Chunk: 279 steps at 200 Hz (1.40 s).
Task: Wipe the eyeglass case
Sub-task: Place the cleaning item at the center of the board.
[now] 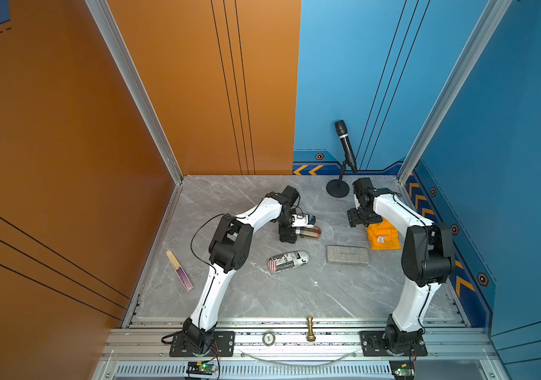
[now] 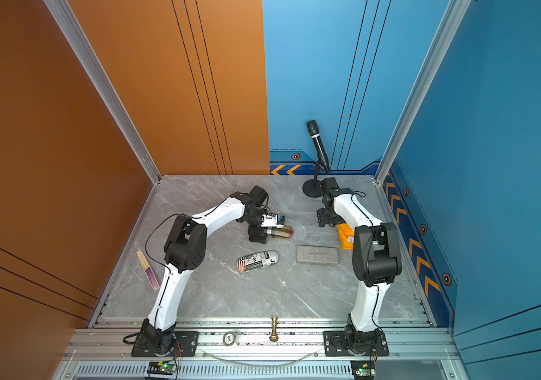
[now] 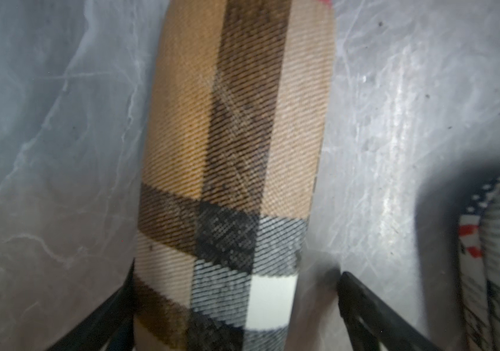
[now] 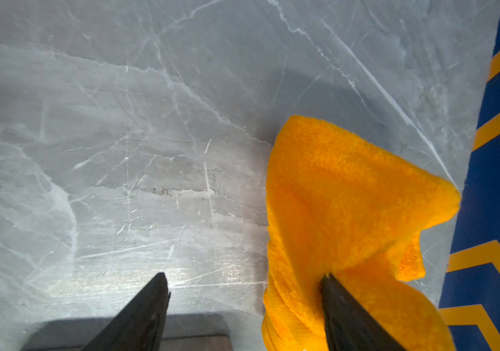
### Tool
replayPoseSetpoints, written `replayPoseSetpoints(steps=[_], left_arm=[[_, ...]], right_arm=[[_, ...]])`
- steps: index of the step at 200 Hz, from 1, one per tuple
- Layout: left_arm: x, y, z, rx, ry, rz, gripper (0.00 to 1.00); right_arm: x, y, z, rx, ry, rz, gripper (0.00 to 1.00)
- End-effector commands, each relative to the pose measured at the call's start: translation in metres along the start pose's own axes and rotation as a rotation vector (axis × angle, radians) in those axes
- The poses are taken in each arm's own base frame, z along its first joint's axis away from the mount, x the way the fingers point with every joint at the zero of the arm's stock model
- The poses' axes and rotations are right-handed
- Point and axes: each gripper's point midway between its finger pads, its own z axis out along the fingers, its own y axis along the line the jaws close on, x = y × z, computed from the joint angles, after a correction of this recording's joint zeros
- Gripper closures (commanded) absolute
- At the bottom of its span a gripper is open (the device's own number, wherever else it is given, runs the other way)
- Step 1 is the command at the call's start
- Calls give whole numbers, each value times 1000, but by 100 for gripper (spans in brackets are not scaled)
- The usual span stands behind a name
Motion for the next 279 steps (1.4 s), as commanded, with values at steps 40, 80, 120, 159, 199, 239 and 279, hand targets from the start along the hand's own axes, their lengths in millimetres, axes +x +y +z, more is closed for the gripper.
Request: replayPoseSetpoints(steps=[40,80,120,159,199,239,279], left_arm=[[-25,12,-46,-38,-120,-77,2],[-27,13,-67,-35,-180,-128,2],[-24,11,-75,-42,-174,-169,2],[-39,9,-95,-73,-244,-209,2],[-59,3,-111,-80,-322,-269,2],[-99,18,-131,-123,-500,-471,2],[-163,52,-144,-19,-876,-815,2]], right_arm=[[-4,-8,-38,-104,-94,109,22],[-5,-11,-53,-201,-122,180,25],[3,-16,-48,-198,-86,199,37],[9,-16,-28,-351,-69,346,68],[14,-29,-26,-333,-115,392,94],[15,-46,-32,-330,-155,450,100],[21,-48,-25,-426,-176,548,94]])
